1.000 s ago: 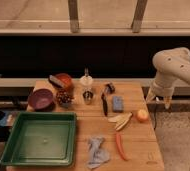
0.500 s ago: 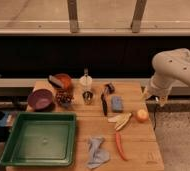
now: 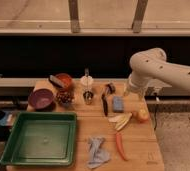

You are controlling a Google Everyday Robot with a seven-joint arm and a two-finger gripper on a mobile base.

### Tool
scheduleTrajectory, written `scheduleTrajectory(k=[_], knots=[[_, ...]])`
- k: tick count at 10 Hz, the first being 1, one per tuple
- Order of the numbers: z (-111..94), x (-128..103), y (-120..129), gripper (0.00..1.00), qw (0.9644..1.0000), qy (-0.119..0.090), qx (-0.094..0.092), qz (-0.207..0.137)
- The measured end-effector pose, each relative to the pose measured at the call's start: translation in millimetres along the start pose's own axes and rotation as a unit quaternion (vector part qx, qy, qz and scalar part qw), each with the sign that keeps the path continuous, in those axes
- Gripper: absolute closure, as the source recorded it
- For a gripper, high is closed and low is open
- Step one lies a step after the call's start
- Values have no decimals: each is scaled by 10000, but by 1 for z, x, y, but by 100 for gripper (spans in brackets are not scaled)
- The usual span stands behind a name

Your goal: Wipe tray with sponge

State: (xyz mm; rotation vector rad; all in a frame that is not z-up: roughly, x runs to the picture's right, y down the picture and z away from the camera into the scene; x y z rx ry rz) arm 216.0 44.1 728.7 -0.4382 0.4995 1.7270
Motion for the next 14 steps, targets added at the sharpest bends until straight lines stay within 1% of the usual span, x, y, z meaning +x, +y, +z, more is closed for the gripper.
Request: scheduleTrajectory(k=[1,2,3,4,6,8,10,11,12,14], knots=[[0,1,-2,36,10000,10,9,16],[0,0,4,36,10000,-3,-30,-7],[0,1,3,36,10000,19,-30,15],[4,-2,-1,36,9999,-10,-82,80],[25,-13,-3,36,9997,-27,-147,209],[69,-27,-3,36,9996,58,-118,251],[104,-39,1,36,9995,174,-86,261],[117,-46,2,36,9993,212,-126,270],[124,-49,2,36,9991,244,-183,294],[125,-49,1,36,9990,258,-190,304]])
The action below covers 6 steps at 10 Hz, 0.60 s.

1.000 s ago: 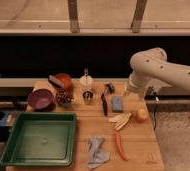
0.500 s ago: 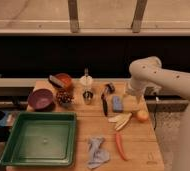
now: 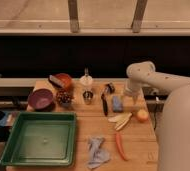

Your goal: Wipe tray with sponge

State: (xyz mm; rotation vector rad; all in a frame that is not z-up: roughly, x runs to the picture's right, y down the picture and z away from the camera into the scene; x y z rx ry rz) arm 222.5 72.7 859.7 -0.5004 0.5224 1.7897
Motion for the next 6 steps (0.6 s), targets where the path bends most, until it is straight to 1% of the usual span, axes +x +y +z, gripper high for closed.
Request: scheduleTrajectory(k=[3,4,6], knots=[[1,0,0,36,10000,18,-15,19],[6,-2,0,36,9999,50,-104,77],[21,-5,1,36,9997,114,-184,103]])
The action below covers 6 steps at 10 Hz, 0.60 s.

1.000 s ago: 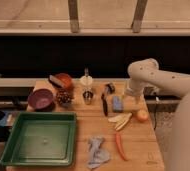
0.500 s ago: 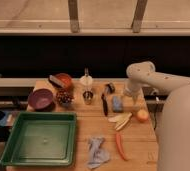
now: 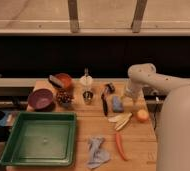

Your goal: Wipe tray with sponge

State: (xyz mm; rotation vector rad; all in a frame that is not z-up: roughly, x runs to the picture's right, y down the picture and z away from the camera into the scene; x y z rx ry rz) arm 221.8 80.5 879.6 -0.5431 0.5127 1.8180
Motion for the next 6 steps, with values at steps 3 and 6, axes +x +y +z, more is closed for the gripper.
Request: scheduleTrajectory(k=[3,6], knots=[[11,-2,15,36,9998,58,-41,-165],[27,3,38,36,9986,225,-36,-473]])
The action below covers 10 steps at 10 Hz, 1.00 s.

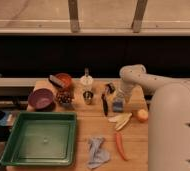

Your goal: Wipe tray with sponge

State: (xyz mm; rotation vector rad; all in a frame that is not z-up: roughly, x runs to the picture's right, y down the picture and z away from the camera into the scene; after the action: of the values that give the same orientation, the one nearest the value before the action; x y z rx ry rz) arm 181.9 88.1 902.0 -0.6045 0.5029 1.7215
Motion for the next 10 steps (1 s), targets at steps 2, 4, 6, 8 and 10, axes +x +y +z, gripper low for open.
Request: scheduleTrajectory(k=[2,4,6,8,10], knots=[[11,5,8,36,9997,153,12,-173],[21,10,13,36,9992,280,27,-268],[25,13,13,50,9989,325,85,-319],[25,12,7,70,9991,297,123,-284],[23,10,1,90,9994,241,157,-215]])
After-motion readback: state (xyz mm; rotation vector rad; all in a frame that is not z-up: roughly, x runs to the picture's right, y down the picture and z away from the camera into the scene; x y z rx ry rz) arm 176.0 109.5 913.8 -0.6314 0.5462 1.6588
